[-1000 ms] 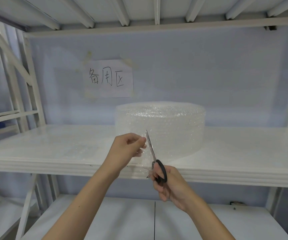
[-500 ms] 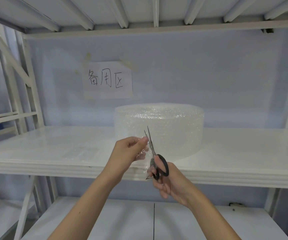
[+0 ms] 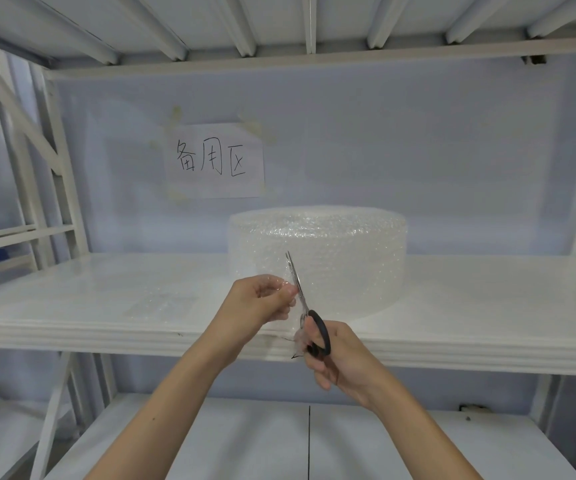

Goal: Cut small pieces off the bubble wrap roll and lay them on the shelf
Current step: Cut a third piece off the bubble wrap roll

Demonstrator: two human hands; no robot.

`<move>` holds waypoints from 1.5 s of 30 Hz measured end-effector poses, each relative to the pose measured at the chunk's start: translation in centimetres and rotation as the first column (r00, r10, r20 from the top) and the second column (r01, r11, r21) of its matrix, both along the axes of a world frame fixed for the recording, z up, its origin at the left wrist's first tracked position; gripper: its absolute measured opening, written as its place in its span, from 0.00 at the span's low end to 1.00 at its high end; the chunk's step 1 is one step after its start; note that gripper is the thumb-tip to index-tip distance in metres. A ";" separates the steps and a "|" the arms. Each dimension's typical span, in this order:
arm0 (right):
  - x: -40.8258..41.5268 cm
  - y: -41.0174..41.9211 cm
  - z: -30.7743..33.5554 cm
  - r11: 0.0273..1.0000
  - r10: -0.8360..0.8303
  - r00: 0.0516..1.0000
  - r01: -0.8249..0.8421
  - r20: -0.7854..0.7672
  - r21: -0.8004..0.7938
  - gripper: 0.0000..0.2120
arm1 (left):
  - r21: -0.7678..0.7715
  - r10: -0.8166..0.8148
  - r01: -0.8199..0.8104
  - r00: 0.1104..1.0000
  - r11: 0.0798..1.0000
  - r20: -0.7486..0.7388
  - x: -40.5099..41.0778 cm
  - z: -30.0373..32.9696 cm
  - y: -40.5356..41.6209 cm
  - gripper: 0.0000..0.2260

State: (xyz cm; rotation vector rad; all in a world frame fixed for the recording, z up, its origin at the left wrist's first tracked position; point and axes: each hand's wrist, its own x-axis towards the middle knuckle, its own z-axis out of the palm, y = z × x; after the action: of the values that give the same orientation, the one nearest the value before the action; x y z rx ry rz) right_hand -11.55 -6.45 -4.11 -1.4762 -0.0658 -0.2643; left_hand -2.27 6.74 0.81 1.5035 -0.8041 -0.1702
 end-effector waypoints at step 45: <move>-0.6 0.0 5.2 0.975 -0.175 0.984 0.178 0.031 -0.132 0.22 | 0.204 -0.173 0.171 0.985 0.964 -0.011 -1.2 -3.9 1.3 0.04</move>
State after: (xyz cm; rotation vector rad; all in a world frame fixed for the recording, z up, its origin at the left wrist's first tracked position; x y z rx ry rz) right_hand -12.17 -6.49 1.09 -1.6156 0.0333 -0.4254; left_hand -3.44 8.02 -3.04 1.6264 -0.9458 -0.3878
